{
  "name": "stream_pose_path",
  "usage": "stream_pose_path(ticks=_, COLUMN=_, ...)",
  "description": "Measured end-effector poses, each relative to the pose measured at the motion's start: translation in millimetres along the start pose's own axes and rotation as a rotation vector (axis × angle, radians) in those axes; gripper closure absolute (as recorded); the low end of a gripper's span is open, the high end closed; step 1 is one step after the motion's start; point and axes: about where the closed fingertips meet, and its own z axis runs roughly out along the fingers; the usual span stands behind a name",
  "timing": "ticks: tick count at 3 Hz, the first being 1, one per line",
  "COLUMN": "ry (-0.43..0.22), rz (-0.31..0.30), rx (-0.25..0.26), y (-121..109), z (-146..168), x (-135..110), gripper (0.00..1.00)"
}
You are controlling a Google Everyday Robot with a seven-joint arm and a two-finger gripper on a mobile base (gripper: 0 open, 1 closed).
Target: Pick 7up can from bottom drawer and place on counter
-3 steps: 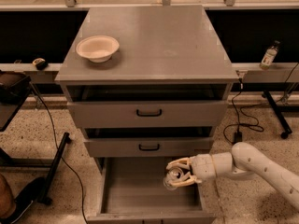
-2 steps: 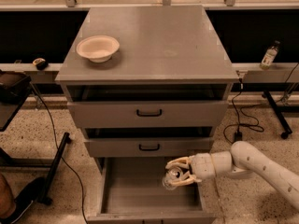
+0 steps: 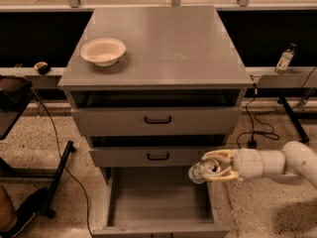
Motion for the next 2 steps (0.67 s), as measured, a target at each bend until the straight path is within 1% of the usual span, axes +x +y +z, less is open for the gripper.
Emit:
stream_pose_path(ticks=1, ry=0.075, rz=-0.034, rx=-0.019, y=-18.6, z=-27.0, x=-64.4, gripper=1.00)
stream_pose_path(ticks=2, ry=0.252, rz=-0.051, rx=-0.115, y=-54.9, z=-26.8, x=-157.8, gripper=1.00)
